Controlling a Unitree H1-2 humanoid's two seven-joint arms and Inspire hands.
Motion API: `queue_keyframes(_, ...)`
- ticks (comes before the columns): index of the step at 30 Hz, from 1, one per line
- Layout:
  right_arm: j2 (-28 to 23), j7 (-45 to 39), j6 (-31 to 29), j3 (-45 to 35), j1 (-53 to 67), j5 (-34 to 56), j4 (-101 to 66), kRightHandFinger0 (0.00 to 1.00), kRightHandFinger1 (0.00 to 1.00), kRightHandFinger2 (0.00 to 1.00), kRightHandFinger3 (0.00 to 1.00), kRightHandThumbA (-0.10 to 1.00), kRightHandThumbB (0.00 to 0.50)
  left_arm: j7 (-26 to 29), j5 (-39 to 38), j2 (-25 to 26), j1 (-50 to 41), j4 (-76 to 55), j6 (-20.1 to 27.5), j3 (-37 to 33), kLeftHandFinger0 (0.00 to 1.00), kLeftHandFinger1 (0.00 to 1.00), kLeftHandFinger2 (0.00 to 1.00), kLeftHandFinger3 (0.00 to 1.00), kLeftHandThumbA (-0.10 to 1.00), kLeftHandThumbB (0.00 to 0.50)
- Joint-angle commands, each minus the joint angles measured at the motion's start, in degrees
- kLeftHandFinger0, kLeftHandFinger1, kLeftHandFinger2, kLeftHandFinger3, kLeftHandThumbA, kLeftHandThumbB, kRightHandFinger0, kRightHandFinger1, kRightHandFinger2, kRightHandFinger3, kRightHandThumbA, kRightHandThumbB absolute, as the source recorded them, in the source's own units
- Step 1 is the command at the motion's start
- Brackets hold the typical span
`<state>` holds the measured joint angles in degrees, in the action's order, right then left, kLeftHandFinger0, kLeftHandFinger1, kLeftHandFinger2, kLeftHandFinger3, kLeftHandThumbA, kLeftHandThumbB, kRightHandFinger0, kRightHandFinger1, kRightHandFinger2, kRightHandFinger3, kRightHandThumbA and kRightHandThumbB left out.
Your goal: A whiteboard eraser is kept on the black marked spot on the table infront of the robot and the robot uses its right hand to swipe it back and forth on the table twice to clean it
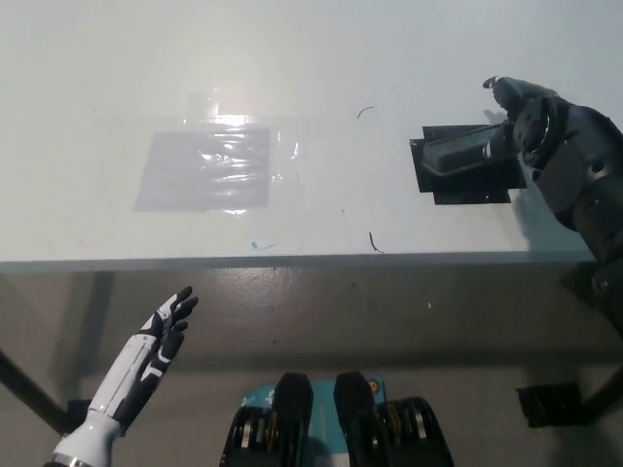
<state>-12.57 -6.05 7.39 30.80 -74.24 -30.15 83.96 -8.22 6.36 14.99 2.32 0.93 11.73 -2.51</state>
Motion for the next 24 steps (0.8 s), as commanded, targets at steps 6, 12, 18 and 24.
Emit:
queue_keyframes(6,-1.8,2.1,-2.3,-0.7,-4.5,0.3,-0.7,1.00,1.00,1.00,1.00,0.69,0.313,-0.9,-0.4,1.5,1.4,-1.5,0.1,0.5,1.00,1.00,1.00,1.00,1.00,0.448)
queue_keyframes(12,-2.4,-14.4,0.0,-4.6,-6.7,4.1,-0.1,1.00,1.00,1.00,1.00,0.94,0.335,-0.9,-0.1,1.7,1.8,-1.5,0.0,0.6,1.00,1.00,1.00,1.00,1.00,0.446)
queue_keyframes(18,-2.8,-23.3,-0.6,-4.8,-8.4,4.2,0.0,1.00,1.00,1.00,1.00,1.00,0.309,-1.0,-0.6,1.8,2.3,-1.1,0.5,0.7,1.00,1.00,1.00,1.00,1.00,0.437)
queue_keyframes(24,-2.6,-28.6,0.9,-3.6,-11.2,3.1,0.0,1.00,1.00,1.00,1.00,1.00,0.385,-1.3,-0.9,2.1,3.0,-0.8,0.7,0.8,1.00,1.00,1.00,1.00,1.00,0.444)
